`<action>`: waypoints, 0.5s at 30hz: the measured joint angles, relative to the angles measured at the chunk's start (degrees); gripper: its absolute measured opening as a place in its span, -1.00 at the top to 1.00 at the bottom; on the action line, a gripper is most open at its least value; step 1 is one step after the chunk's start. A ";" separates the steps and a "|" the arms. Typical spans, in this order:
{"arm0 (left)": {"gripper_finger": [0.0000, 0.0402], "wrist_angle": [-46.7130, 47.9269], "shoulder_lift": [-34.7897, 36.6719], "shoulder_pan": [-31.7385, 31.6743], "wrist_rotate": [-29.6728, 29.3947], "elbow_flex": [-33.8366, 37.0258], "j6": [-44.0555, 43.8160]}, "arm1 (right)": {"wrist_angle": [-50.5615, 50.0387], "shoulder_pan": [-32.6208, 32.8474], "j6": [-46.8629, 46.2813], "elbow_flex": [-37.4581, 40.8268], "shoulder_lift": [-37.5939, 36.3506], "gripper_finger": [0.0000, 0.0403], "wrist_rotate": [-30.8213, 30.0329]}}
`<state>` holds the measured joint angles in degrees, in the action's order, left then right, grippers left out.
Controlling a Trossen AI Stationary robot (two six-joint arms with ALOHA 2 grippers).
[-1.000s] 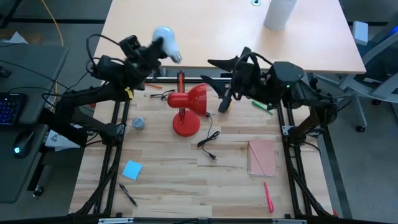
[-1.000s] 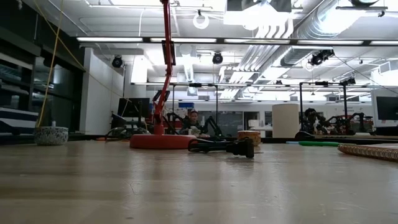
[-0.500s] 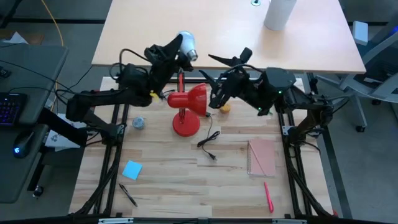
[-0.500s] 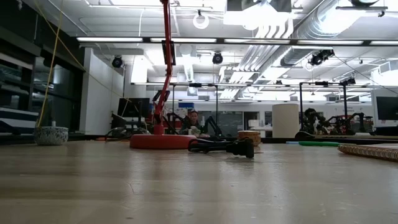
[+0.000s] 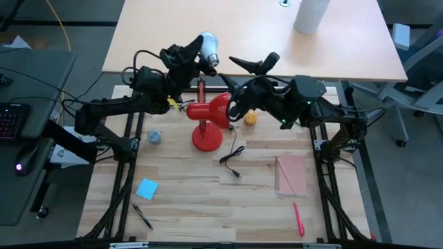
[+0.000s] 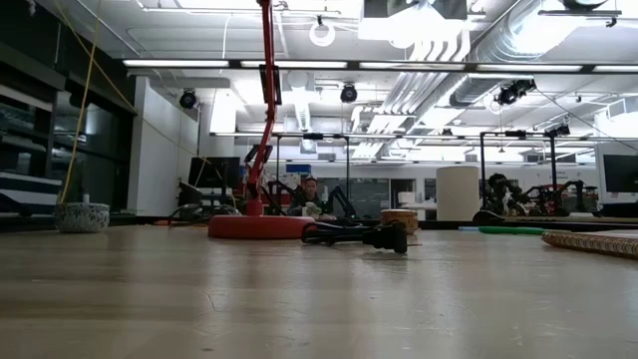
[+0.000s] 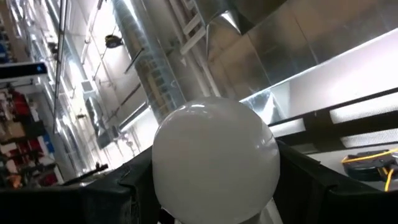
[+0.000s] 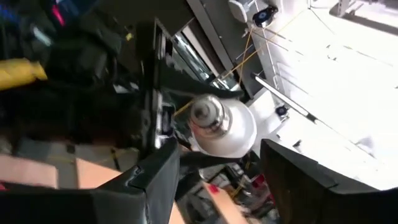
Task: Screw lightbulb
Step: Insert the lightbulb into the lamp
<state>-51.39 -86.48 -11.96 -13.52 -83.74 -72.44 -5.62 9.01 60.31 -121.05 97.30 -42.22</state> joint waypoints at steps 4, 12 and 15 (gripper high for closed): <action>-0.13 -1.22 0.02 -0.07 -0.04 -0.10 0.51 | -0.11 1.28 -1.48 0.00 -0.11 -0.07 -3.22; -0.13 -1.08 0.02 -0.03 0.02 -0.12 -0.88 | -0.14 2.02 -4.22 0.00 -0.13 -0.11 -5.74; -0.13 -0.91 0.02 -0.03 1.49 -0.12 -2.28 | -0.17 2.02 -5.34 0.00 -0.17 -0.25 -6.98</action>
<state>-52.30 -86.46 -11.99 -12.03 -83.85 -74.72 -5.79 11.03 54.97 -121.05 97.13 -49.20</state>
